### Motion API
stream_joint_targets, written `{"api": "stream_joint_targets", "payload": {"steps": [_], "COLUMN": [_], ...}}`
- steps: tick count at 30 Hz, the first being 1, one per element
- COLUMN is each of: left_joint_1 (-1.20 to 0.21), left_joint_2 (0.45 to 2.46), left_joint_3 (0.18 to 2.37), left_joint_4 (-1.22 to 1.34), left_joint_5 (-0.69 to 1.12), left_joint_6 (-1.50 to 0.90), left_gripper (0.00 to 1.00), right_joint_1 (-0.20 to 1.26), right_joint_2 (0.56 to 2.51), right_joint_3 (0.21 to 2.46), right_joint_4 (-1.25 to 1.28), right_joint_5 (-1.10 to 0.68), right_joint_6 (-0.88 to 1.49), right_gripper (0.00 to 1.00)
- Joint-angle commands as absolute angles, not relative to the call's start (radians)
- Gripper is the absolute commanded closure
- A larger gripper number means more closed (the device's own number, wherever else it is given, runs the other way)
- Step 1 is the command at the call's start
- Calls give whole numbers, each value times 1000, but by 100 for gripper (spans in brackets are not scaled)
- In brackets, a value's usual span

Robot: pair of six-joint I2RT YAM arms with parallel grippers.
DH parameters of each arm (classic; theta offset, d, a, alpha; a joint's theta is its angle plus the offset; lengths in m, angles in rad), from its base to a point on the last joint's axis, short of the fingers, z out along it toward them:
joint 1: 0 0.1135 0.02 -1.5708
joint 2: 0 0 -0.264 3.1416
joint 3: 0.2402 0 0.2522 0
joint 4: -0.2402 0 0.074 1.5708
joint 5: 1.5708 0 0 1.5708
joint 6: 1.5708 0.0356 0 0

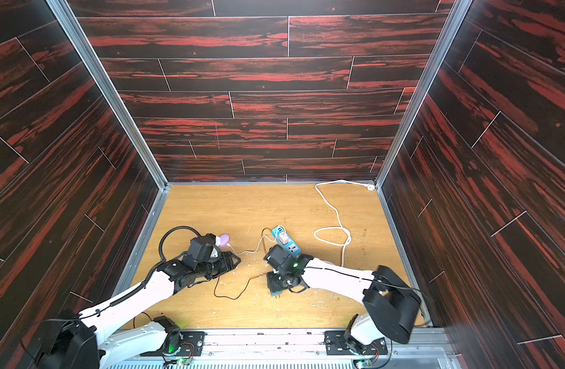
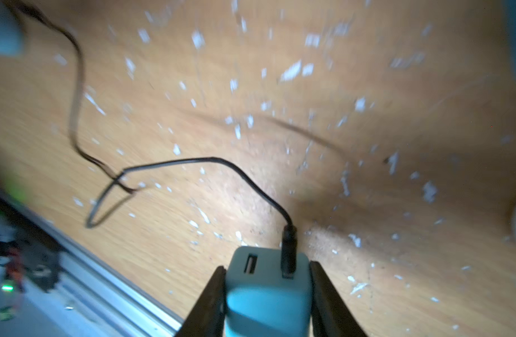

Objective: Charge the bluetooth headset
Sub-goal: Pick up the plug from the center of the board.

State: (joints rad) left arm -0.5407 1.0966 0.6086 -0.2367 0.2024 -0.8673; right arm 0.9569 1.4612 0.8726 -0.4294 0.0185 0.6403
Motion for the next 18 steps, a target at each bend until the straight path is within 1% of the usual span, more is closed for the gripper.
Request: {"api": "stream_joint_targets", "payload": {"steps": [1,9,14,18], "left_joint_1": [-573,-679,-761,-819], "left_joint_2": [1049,1007,996,992], "left_joint_3": [646,659,643,632], "left_joint_4": [-214,-145,-94,-97], "left_joint_5": [192,174,111,15], "left_joint_6": [-849,-841,-843,-837], "left_gripper": [36,39,39,39], "right_joint_1": [917,848,828,828], "right_joint_2": [1421,1387,1378,1379], "right_joint_3": [895,894,912,921], "right_joint_4": [-367,-271,-228,-193], "right_joint_5": [-39,-135,-183,-210], "right_joint_6": [658,707,740,772], "right_gripper": [71,73,73,73]}}
